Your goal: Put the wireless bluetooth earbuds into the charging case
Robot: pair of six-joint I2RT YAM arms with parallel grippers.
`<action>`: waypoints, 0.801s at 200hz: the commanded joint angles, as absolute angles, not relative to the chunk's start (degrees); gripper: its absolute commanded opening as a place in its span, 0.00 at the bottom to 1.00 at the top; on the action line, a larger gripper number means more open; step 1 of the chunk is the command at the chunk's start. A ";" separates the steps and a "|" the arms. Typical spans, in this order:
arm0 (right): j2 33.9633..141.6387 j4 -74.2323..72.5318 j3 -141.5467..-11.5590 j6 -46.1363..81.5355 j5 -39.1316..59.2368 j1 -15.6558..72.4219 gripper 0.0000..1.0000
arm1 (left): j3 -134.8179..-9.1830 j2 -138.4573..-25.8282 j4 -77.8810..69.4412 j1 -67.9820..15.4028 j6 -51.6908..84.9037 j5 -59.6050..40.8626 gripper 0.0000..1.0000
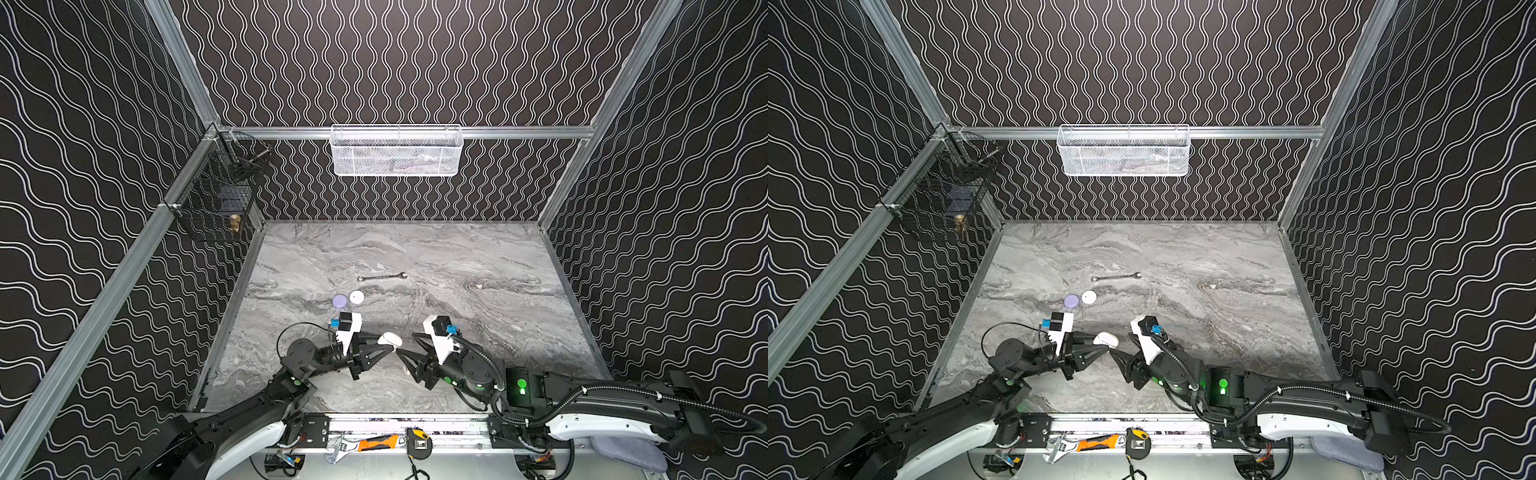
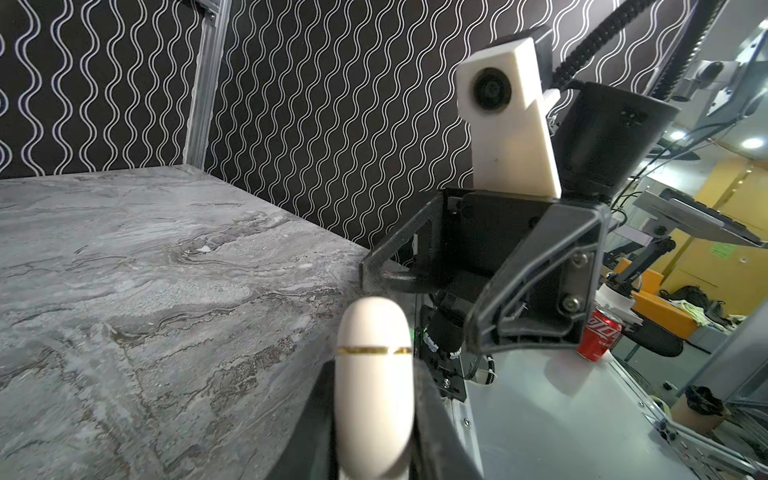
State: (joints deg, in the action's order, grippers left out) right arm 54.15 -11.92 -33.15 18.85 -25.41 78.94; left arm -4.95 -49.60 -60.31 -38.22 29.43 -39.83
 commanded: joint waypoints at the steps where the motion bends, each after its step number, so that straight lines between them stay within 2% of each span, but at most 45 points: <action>1: 55.10 -14.72 -34.48 17.38 -27.41 78.74 0.61 | -5.12 -50.80 -67.09 -38.26 29.59 -43.16 0.00; 53: 56.70 -14.99 -34.88 18.66 -27.11 76.00 0.54 | -4.67 -51.19 -71.01 -38.28 31.36 -45.35 0.00; 94: 55.22 -13.98 -34.58 21.22 -29.34 74.21 0.44 | -4.88 -48.09 -67.08 -38.45 30.66 -45.14 0.00; 124: 53.52 -13.94 -34.76 21.01 -26.90 73.78 0.44 | -5.27 -46.26 -63.77 -38.59 29.73 -44.32 0.00; 160: 49.51 -11.31 -34.29 21.72 -25.59 73.81 0.50 | -6.33 -44.29 -60.46 -38.65 28.93 -42.86 0.00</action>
State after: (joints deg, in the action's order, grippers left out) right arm 51.94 -13.02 -34.28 20.53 -26.02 73.76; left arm -5.08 -45.45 -62.57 -38.63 30.89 -43.81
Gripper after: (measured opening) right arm 0.496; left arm 0.229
